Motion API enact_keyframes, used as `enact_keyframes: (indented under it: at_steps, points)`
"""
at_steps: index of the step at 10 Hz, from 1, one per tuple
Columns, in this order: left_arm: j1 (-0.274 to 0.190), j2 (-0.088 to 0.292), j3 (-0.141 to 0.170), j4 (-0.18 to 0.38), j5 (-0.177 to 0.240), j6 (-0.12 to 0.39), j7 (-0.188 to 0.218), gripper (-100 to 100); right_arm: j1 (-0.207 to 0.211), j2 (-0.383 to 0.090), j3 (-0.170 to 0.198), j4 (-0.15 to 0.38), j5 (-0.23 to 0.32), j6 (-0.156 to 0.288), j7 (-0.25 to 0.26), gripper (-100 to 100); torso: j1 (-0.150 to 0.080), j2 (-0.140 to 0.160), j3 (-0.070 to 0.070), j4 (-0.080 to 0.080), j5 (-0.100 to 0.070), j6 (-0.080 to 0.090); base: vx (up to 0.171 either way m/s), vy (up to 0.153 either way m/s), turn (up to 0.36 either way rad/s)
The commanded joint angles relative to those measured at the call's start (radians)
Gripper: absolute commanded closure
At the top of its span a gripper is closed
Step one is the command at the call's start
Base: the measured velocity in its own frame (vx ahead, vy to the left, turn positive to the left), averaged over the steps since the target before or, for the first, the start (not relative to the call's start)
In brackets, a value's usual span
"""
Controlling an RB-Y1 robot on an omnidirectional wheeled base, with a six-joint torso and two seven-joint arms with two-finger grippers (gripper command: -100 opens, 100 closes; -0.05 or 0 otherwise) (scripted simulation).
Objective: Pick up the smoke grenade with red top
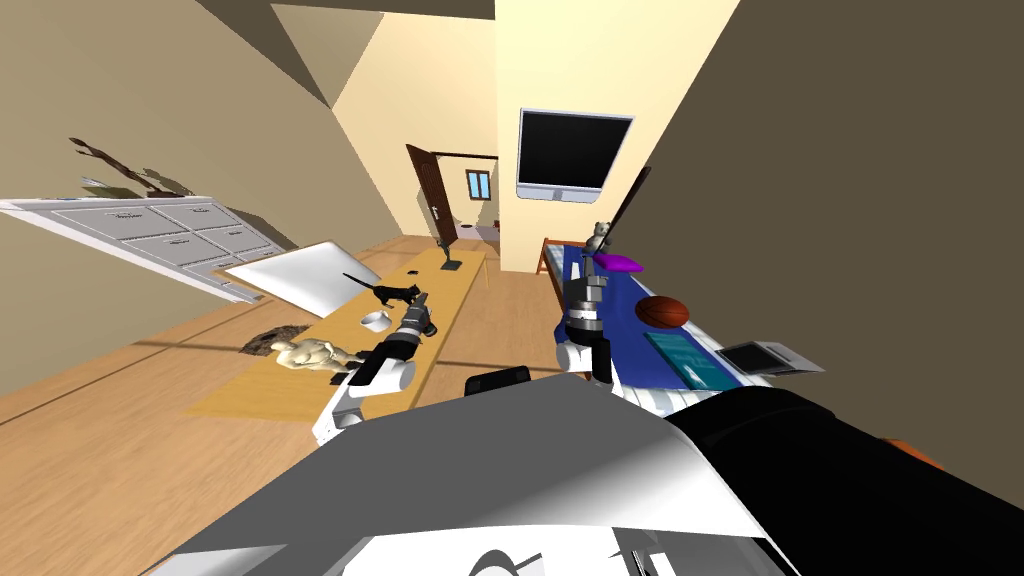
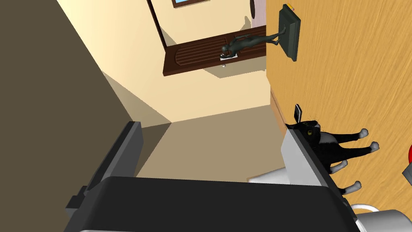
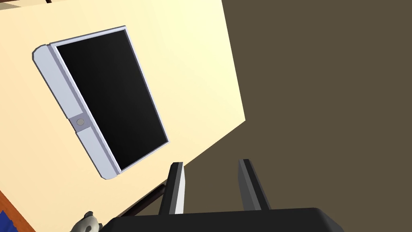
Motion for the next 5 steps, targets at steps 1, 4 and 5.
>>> enact_keyframes:
  at_steps: [1,4,5]
  points:
    - [-0.015,0.011,0.001,0.026,0.012,0.05,-0.005,-100,0.0,0.0,0.0,0.0,0.0,0.0,0.0,0,0.0,0.0,0.0,0.0,0.0,0.0,0.0,0.011,-0.076]
    - [-0.04,0.034,0.006,0.069,0.037,0.134,-0.011,-100,0.0,0.0,0.0,0.0,0.0,0.0,0.0,0,0.0,0.0,0.0,0.0,0.0,0.0,0.0,0.016,-0.073]
    - [-0.04,0.034,0.006,0.069,0.037,0.146,-0.011,-100,0.0,0.0,0.0,0.0,0.0,0.0,0.0,0,0.001,0.0,0.0,0.0,0.0,0.0,0.0,0.015,-0.045]
